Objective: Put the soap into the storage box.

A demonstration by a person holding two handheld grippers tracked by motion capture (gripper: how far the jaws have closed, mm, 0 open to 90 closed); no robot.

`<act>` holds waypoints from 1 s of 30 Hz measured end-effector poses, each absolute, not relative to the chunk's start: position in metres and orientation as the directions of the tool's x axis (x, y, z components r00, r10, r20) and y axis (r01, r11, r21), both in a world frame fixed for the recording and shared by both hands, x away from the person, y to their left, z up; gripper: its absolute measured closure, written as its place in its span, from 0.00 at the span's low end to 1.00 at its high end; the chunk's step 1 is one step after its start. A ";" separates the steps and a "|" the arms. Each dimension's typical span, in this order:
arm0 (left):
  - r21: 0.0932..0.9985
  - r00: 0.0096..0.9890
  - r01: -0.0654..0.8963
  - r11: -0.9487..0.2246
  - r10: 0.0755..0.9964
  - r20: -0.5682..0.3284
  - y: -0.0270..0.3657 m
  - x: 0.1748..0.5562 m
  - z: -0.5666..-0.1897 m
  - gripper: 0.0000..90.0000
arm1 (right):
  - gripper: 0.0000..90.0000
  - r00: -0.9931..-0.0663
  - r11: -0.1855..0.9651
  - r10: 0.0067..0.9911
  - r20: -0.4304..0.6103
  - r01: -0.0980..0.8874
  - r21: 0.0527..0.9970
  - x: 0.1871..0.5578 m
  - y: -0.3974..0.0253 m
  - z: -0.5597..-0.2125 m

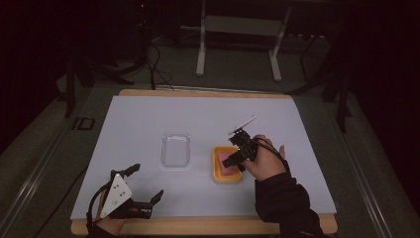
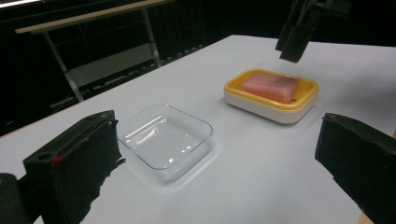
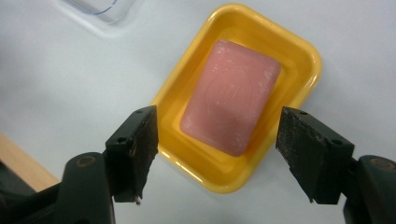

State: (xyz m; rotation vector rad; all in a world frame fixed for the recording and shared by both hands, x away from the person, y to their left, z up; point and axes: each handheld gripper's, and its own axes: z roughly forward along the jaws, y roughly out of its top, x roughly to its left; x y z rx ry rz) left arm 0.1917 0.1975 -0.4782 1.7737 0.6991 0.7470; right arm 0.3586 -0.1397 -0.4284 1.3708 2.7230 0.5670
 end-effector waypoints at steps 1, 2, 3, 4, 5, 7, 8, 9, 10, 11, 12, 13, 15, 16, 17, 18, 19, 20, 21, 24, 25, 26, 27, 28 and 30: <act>0.951 0.636 0.107 -0.291 0.755 0.159 0.197 0.192 -0.478 0.01 | 0.33 -0.619 0.550 0.776 0.121 0.758 0.350 0.358 -0.143 -0.428; 0.950 0.635 0.107 -0.292 0.755 0.160 0.197 0.192 -0.478 0.01 | 0.33 -0.636 0.563 0.762 0.120 0.743 0.362 0.356 -0.145 -0.427; 0.950 0.635 0.108 -0.291 0.756 0.159 0.197 0.192 -0.478 0.01 | 0.32 -0.655 0.572 0.744 0.133 0.727 0.378 0.355 -0.150 -0.427; 0.951 0.635 0.108 -0.291 0.756 0.159 0.197 0.192 -0.478 0.01 | 0.31 -0.654 0.565 0.741 0.149 0.729 0.387 0.355 -0.154 -0.427; 0.951 0.634 0.109 -0.291 0.757 0.159 0.197 0.192 -0.478 0.01 | 0.31 -0.672 0.579 0.727 0.141 0.710 0.400 0.354 -0.156 -0.427; 0.951 0.635 0.110 -0.290 0.757 0.157 0.197 0.192 -0.479 0.01 | 0.29 -0.711 0.604 0.693 0.122 0.664 0.441 0.352 -0.163 -0.429; 0.950 0.635 0.110 -0.292 0.756 0.159 0.197 0.192 -0.479 0.01 | 0.29 -0.718 0.604 0.682 0.140 0.661 0.446 0.350 -0.167 -0.430; 0.950 0.635 0.110 -0.292 0.756 0.159 0.197 0.192 -0.479 0.01 | 0.28 -0.737 0.612 0.662 0.137 0.637 0.468 0.349 -0.171 -0.431; 0.950 0.635 0.110 -0.293 0.756 0.160 0.197 0.192 -0.479 0.01 | 0.27 -0.746 0.613 0.653 0.135 0.624 0.484 0.348 -0.174 -0.432; 0.949 0.635 0.110 -0.294 0.756 0.161 0.197 0.192 -0.479 0.01 | 0.27 -0.761 0.621 0.636 0.129 0.604 0.500 0.346 -0.178 -0.433; 0.949 0.634 0.110 -0.295 0.756 0.161 0.197 0.192 -0.479 0.01 | 0.26 -0.775 0.628 0.621 0.118 0.582 0.516 0.344 -0.182 -0.434; 0.949 0.634 0.110 -0.295 0.756 0.161 0.197 0.192 -0.479 0.01 | 0.26 -0.775 0.628 0.621 0.118 0.582 0.516 0.344 -0.182 -0.434; 0.949 0.633 0.111 -0.295 0.757 0.161 0.197 0.192 -0.479 0.01 | 0.24 -0.793 0.628 0.602 0.091 0.541 0.559 0.341 -0.192 -0.435; 0.949 0.634 0.111 -0.295 0.757 0.161 0.197 0.192 -0.479 0.01 | 0.24 -0.793 0.623 0.603 0.082 0.533 0.573 0.340 -0.196 -0.436; 0.949 0.634 0.112 -0.295 0.757 0.161 0.197 0.192 -0.479 0.01 | 0.23 -0.791 0.620 0.606 0.080 0.533 0.576 0.339 -0.199 -0.436; 0.949 0.633 0.111 -0.296 0.757 0.162 0.197 0.192 -0.479 0.01 | 0.22 -0.789 0.620 0.610 0.072 0.531 0.577 0.338 -0.202 -0.437; 0.949 0.633 0.111 -0.296 0.757 0.162 0.197 0.192 -0.479 0.01 | 0.22 -0.789 0.620 0.610 0.072 0.531 0.577 0.338 -0.202 -0.437; 0.949 0.633 0.111 -0.296 0.757 0.162 0.197 0.192 -0.479 0.01 | 0.22 -0.785 0.614 0.616 0.061 0.528 0.587 0.337 -0.206 -0.437; 0.948 0.633 0.111 -0.297 0.757 0.163 0.197 0.192 -0.479 0.01 | 0.22 -0.785 0.614 0.616 0.061 0.528 0.587 0.337 -0.206 -0.437; 0.948 0.633 0.112 -0.298 0.757 0.163 0.197 0.192 -0.479 0.01 | 0.22 -0.765 0.581 0.640 0.079 0.548 0.602 0.332 -0.220 -0.441; 0.948 0.633 0.112 -0.298 0.757 0.164 0.197 0.192 -0.479 0.01 | 0.23 -0.765 0.582 0.640 0.072 0.544 0.604 0.331 -0.222 -0.443; 0.948 0.634 0.112 -0.298 0.756 0.163 0.197 0.192 -0.479 0.01 | 0.23 -0.763 0.583 0.643 0.061 0.540 0.607 0.330 -0.225 -0.444; 0.948 0.634 0.113 -0.299 0.756 0.163 0.196 0.192 -0.479 0.01 | 0.23 -0.763 0.586 0.644 0.059 0.542 0.603 0.330 -0.227 -0.445; 0.947 0.635 0.113 -0.299 0.755 0.163 0.196 0.192 -0.479 0.01 | 0.22 -0.761 0.588 0.647 0.057 0.545 0.598 0.328 -0.229 -0.447; 0.947 0.635 0.113 -0.300 0.755 0.163 0.196 0.192 -0.479 0.01 | 0.21 -0.757 0.582 0.651 0.057 0.545 0.603 0.327 -0.233 -0.449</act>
